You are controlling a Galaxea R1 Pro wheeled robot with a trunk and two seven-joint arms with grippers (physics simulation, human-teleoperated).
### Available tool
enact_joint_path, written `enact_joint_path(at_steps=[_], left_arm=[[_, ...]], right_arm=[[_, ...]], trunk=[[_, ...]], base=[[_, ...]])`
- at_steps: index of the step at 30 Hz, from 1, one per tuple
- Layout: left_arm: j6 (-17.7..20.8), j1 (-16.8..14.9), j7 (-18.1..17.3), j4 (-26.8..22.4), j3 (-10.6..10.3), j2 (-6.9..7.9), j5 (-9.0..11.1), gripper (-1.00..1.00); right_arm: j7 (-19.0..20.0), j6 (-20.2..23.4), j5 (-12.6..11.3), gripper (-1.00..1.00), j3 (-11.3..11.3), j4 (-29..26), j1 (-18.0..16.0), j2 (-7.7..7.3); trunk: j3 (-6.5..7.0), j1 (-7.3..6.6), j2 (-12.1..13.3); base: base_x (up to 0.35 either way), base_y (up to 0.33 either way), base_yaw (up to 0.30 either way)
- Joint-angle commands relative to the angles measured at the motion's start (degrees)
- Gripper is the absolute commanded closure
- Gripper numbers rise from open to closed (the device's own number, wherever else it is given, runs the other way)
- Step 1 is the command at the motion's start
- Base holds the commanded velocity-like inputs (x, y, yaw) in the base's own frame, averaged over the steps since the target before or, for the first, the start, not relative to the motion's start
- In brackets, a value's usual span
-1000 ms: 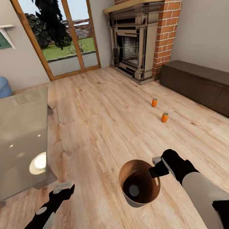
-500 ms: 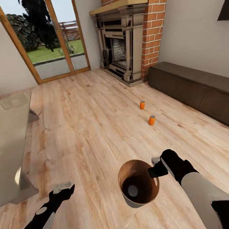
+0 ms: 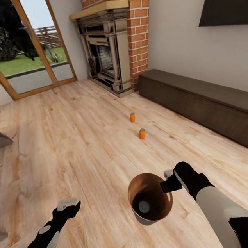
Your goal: Put the three can of soda from the living room inside the tash can in the kitchen.
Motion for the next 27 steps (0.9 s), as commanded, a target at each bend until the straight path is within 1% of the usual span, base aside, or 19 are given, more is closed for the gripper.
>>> enact_joint_path(at_steps=[1, 11, 15, 21, 27], left_arm=[[-0.01, 0.01, 0.0, 0.05, 0.0, 0.0, 0.0, -1.0], [-0.08, 0.0, 0.0, 0.13, 0.0, 0.0, 0.0, -1.0], [-0.09, -0.02, 0.0, 0.14, 0.0, 0.0, 0.0, -1.0], [-0.07, -0.01, 0.0, 0.14, 0.05, 0.0, 0.0, -1.0], [-0.08, -0.03, 0.0, 0.14, 0.01, 0.0, 0.0, -1.0]], right_arm=[[0.4, 0.38, -1.71, 1.0, -0.1, 0.0, -0.02, 0.01], [0.34, 0.38, -1.71, 1.0, -0.1, 0.0, -0.02, 0.01], [0.34, 0.34, -1.72, 1.0, -0.1, 0.0, -0.02, 0.01], [0.45, 0.3, -1.76, 1.0, -0.1, 0.01, -0.02, 0.28], [0.48, 0.29, -1.79, 1.0, -0.1, 0.01, -0.02, 0.41]], trunk=[[0.01, 0.0, 0.0], [0.01, 0.0, 0.0], [0.01, 0.0, 0.0], [0.01, 0.0, 0.0], [0.01, 0.0, 0.0]], base=[[0.173, -0.298, -0.252], [0.178, -0.295, -0.25], [0.199, -0.282, -0.192], [0.222, -0.233, -0.047], [0.297, -0.08, -0.005]])
